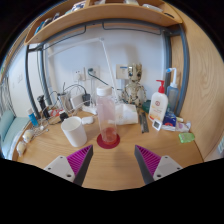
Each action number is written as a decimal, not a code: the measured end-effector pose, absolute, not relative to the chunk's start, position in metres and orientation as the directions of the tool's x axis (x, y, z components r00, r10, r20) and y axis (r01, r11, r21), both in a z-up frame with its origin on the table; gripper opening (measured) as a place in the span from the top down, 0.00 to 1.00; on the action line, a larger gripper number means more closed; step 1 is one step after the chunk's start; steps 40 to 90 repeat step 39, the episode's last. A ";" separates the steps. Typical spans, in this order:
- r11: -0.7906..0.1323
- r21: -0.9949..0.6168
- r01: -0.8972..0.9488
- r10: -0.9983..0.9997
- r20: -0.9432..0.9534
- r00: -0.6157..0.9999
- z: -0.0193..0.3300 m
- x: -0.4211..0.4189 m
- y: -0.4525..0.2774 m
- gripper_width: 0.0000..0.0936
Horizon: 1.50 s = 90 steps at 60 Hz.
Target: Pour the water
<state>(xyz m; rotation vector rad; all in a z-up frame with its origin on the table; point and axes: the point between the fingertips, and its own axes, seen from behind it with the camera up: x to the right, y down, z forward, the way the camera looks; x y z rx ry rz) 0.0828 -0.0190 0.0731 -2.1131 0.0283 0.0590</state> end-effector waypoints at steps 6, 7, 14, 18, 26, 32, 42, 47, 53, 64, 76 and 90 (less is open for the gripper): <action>-0.526 -0.848 -0.061 0.003 -0.074 0.997 0.098 0.083 -0.045 0.08; -0.525 -0.849 -0.062 0.008 -0.078 0.997 0.102 0.082 -0.048 0.08; -0.518 -0.854 -0.039 0.037 -0.068 0.997 0.130 0.084 -0.065 0.08; -0.501 -0.865 -0.024 0.055 -0.059 0.997 0.147 0.088 -0.070 0.08; -0.483 -0.875 -0.002 0.082 -0.048 0.995 0.163 0.099 -0.079 0.08; -0.480 -0.877 0.016 0.118 -0.046 0.992 0.167 0.103 -0.086 0.08; -0.478 -0.878 0.020 0.131 -0.048 0.990 0.170 0.111 -0.090 0.08; -0.478 -0.878 0.020 0.131 -0.048 0.990 0.170 0.111 -0.090 0.08; -0.478 -0.878 0.020 0.131 -0.048 0.990 0.170 0.111 -0.090 0.08; -0.478 -0.878 0.020 0.131 -0.048 0.990 0.170 0.111 -0.090 0.08; -0.478 -0.878 0.020 0.131 -0.048 0.990 0.170 0.111 -0.090 0.08; -0.478 -0.878 0.020 0.131 -0.048 0.990 0.170 0.111 -0.090 0.08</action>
